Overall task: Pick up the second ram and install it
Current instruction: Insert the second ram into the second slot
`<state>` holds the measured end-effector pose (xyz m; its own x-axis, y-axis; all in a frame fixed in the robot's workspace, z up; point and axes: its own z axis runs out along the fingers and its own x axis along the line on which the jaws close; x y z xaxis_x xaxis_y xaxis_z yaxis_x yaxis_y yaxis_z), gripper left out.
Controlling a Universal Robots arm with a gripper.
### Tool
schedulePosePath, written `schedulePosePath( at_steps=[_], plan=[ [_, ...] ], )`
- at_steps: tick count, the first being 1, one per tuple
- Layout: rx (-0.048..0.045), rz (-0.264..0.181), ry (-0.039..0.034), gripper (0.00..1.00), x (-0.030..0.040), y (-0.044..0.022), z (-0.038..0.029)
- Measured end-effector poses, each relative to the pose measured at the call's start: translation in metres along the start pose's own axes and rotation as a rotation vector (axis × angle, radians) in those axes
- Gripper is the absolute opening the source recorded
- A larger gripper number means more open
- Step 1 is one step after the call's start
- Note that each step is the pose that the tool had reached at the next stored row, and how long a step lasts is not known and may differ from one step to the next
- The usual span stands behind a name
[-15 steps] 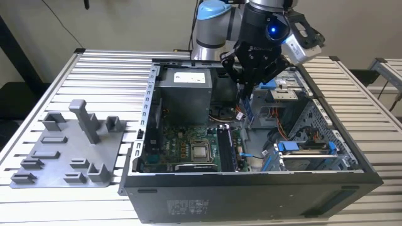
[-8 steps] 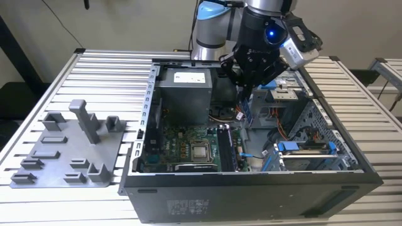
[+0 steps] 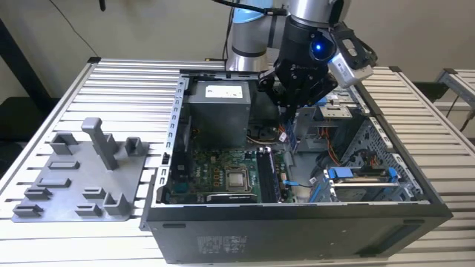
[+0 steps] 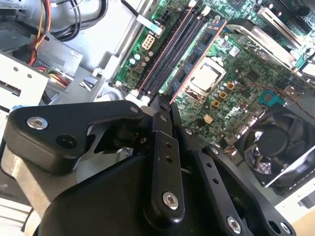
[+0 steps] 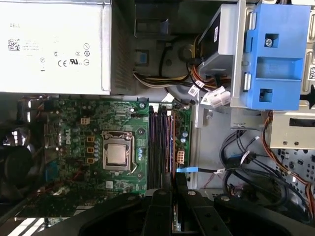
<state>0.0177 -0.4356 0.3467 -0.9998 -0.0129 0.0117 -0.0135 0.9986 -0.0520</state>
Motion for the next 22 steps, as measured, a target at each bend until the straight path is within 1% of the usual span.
schedulePosePath(
  at_steps=[9, 22],
  plan=[
    [0.0029, 0.001, 0.0001, 0.14, -0.0001, 0.0006, 0.0117],
    [0.0085, 0.004, 0.0003, 0.14, -0.0003, 0.0014, 0.0261]
  ],
)
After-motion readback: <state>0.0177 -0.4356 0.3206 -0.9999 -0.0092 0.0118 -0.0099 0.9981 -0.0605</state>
